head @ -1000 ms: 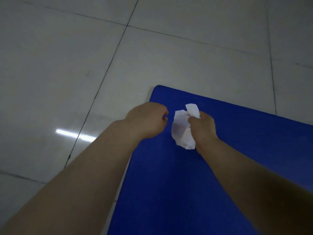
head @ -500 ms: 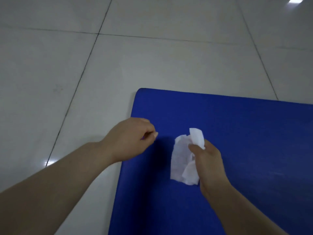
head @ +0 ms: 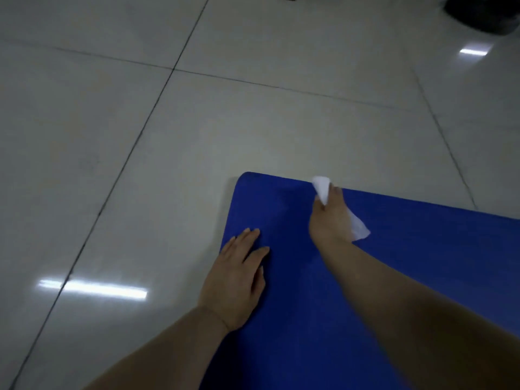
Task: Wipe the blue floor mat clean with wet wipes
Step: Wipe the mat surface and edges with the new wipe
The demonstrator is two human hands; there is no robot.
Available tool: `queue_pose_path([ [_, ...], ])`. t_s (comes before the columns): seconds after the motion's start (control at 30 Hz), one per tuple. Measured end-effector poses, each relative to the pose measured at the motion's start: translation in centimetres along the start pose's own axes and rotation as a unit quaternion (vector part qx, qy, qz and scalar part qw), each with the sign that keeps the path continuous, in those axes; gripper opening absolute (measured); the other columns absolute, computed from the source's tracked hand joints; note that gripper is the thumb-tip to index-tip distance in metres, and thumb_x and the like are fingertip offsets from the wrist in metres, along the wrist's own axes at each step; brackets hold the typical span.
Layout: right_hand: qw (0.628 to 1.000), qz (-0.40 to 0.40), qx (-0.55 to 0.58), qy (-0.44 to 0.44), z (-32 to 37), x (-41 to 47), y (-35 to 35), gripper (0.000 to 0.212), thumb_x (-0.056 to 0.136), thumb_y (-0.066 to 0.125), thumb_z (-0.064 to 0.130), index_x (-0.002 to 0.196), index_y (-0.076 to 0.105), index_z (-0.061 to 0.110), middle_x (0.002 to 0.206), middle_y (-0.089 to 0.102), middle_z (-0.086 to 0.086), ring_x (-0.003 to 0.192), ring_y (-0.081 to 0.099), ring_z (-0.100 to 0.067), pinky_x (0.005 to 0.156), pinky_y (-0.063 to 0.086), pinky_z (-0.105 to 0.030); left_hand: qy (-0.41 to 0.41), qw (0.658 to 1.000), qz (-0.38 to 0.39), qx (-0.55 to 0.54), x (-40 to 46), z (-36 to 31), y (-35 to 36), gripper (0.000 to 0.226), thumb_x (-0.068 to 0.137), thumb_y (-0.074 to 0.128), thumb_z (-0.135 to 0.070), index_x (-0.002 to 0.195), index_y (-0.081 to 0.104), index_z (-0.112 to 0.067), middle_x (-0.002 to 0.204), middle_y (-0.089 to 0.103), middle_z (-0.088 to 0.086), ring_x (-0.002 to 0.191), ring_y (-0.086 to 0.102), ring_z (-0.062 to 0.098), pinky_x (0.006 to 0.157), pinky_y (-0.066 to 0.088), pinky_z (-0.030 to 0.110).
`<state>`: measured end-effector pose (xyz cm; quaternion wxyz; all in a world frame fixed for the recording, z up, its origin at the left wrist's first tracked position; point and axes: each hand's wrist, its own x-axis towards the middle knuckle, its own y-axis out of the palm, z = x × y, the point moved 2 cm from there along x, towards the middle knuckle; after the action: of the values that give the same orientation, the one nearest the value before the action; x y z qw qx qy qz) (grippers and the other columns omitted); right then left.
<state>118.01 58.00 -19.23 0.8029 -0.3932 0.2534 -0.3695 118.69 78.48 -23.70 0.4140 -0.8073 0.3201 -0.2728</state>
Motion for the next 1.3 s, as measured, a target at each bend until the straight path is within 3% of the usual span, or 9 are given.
queue_pose_path([
  [0.13,0.979,0.044,-0.189,-0.067,5.5,0.3,5.9,0.051,0.103,0.030,0.029,0.149,0.019,0.013,0.159,0.009,-0.008,0.146,0.005,-0.027,0.117,0.010,-0.041,0.011,0.999,-0.008,-0.041,0.1,0.5,0.1,0.041,0.091,0.043,-0.023,0.126,0.061,-0.011,0.145,0.046,0.010,0.136,0.039,0.024,0.113,0.029,0.043],
  [0.3,0.859,0.207,-0.251,-0.394,9.6,-1.2,8.4,0.050,0.103,0.029,0.030,0.152,0.018,0.022,0.161,0.005,0.001,0.147,-0.002,-0.021,0.116,-0.002,-0.038,0.005,0.998,0.010,-0.056,0.3,0.8,0.0,0.042,0.091,0.043,-0.023,0.128,0.061,-0.013,0.138,0.052,0.006,0.127,0.048,0.024,0.106,0.040,0.046],
  [0.43,0.824,0.274,-0.220,-0.444,5.3,0.0,5.2,0.053,0.103,0.034,0.019,0.152,0.015,0.023,0.157,-0.003,0.010,0.143,-0.005,-0.005,0.113,-0.007,-0.025,0.009,1.000,-0.009,-0.028,0.0,0.7,0.0,0.040,0.086,0.046,-0.025,0.120,0.065,-0.015,0.140,0.051,0.006,0.133,0.042,0.022,0.110,0.033,0.044],
  [0.6,0.922,0.128,-0.120,-0.346,-2.4,3.6,-1.3,0.053,0.095,0.045,0.002,0.143,0.032,0.020,0.148,0.033,-0.001,0.138,0.030,-0.016,0.113,0.013,-0.018,0.009,0.999,-0.027,-0.033,0.0,0.7,0.0,0.039,0.087,0.045,-0.025,0.119,0.066,-0.016,0.142,0.049,0.006,0.133,0.042,0.022,0.109,0.033,0.046],
  [0.73,0.979,0.014,-0.200,-0.032,-3.5,4.3,-1.2,0.046,0.102,0.033,0.019,0.146,0.029,0.008,0.151,0.032,-0.013,0.137,0.029,-0.030,0.111,0.024,-0.042,0.008,0.999,-0.034,-0.037,0.0,0.7,0.1,0.039,0.087,0.046,-0.025,0.119,0.066,-0.015,0.142,0.049,0.005,0.134,0.041,0.020,0.111,0.032,0.042],
  [0.93,0.900,0.166,-0.237,-0.325,8.3,0.0,7.7,0.049,0.102,0.032,0.029,0.150,0.025,0.022,0.160,0.012,-0.002,0.145,0.009,-0.024,0.115,0.009,-0.043,0.009,0.999,-0.033,-0.035,0.2,0.7,-0.1,0.040,0.086,0.047,-0.025,0.119,0.066,-0.013,0.137,0.053,0.009,0.130,0.043,0.022,0.108,0.033,0.047],
  [1.07,0.848,0.254,-0.206,-0.416,6.4,0.1,6.1,0.048,0.103,0.035,0.026,0.150,0.025,0.025,0.161,0.007,0.001,0.147,0.002,-0.017,0.118,-0.001,-0.039,0.012,0.999,-0.029,-0.040,0.1,0.6,-0.2,0.040,0.085,0.047,-0.024,0.118,0.066,-0.012,0.137,0.054,0.009,0.129,0.044,0.022,0.111,0.035,0.040],
  [1.2,0.902,0.162,-0.141,-0.375,-2.2,2.4,-0.2,0.049,0.097,0.037,0.024,0.144,0.026,0.033,0.152,0.032,-0.012,0.140,0.029,-0.030,0.113,0.017,-0.044,0.001,0.999,-0.013,-0.039,0.1,0.6,-0.2,0.039,0.086,0.046,-0.026,0.118,0.066,-0.015,0.142,0.049,0.006,0.133,0.041,0.020,0.112,0.027,0.035],
  [1.3,0.973,0.054,-0.154,-0.163,-6.9,3.6,-3.6,0.048,0.100,0.043,0.012,0.146,0.031,0.019,0.150,0.034,-0.016,0.138,0.031,-0.035,0.113,0.023,-0.048,-0.012,0.999,-0.007,-0.045,0.2,0.5,-0.3,0.039,0.087,0.045,-0.027,0.118,0.066,-0.017,0.142,0.048,0.003,0.133,0.041,0.018,0.111,0.027,0.036],
])
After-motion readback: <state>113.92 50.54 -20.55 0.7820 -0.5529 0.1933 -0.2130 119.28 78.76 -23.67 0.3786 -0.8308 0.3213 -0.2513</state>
